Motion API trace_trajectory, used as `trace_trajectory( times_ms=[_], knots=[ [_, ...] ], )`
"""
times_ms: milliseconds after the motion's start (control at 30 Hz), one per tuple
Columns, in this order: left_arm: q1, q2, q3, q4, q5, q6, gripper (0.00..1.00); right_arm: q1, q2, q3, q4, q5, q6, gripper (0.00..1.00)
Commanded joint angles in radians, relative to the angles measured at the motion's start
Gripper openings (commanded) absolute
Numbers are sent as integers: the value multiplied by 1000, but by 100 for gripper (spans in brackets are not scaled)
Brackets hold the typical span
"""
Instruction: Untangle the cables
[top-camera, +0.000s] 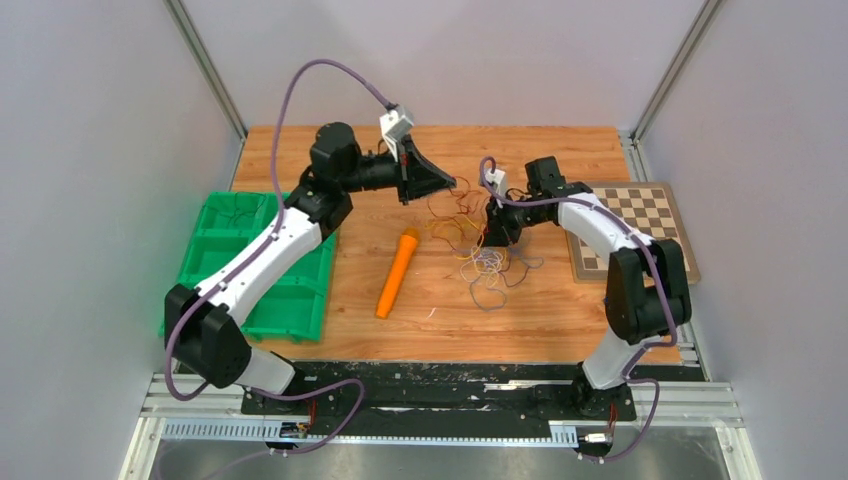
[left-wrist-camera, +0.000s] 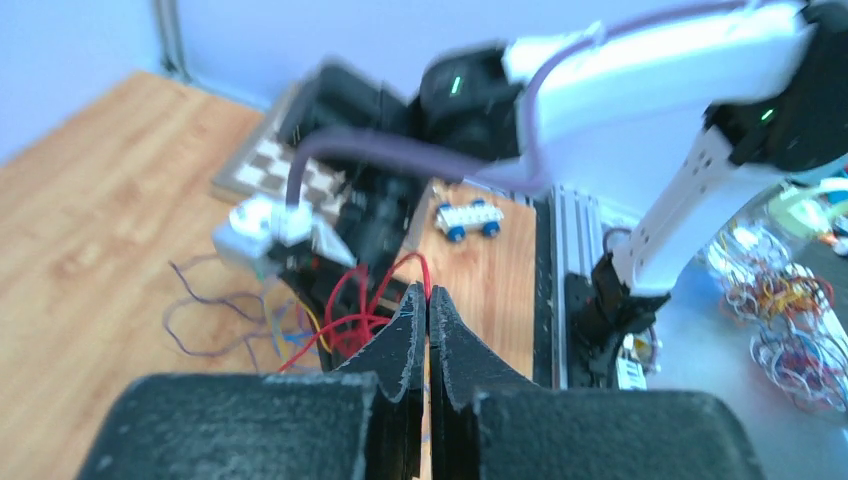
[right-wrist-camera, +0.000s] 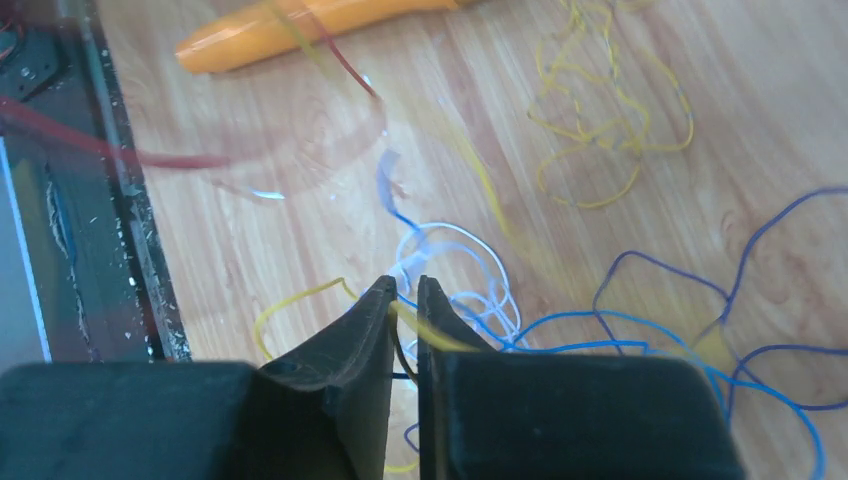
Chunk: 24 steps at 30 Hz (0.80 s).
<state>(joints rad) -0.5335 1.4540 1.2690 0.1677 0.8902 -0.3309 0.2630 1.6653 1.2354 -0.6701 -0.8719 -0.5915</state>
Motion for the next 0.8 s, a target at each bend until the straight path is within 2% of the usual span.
trace_trajectory(
  times_ms=[0,133,200,267,300,333,400,500,533,667,767],
  knots=[
    [43,-69,131,19,7,-92,0,-2,89,-20,172,21,116,10],
    [91,-90,228,4,-9,-136,0,-21,162,-8,185,75,128,8],
    [119,-93,293,-27,-15,-131,0,-37,183,-10,183,91,127,1],
    [136,-95,347,-66,-19,-114,0,-55,198,-5,170,95,123,0],
    [143,-96,369,-88,-22,-102,0,-63,196,13,144,78,107,5],
    [144,-95,375,-99,-24,-95,0,-69,188,35,109,48,90,16],
    [146,-97,373,-117,-28,-83,0,-77,141,72,50,1,74,50],
    [146,-100,325,-89,-46,-104,0,-79,22,110,-12,-68,62,96],
    [145,-100,315,-81,-52,-123,0,-78,-26,115,-18,-84,64,100],
    [144,-90,266,-22,-65,-181,0,-75,-168,126,-18,-141,119,100],
    [144,-77,254,24,-40,-227,0,-26,-231,119,76,-148,185,100]
  ],
)
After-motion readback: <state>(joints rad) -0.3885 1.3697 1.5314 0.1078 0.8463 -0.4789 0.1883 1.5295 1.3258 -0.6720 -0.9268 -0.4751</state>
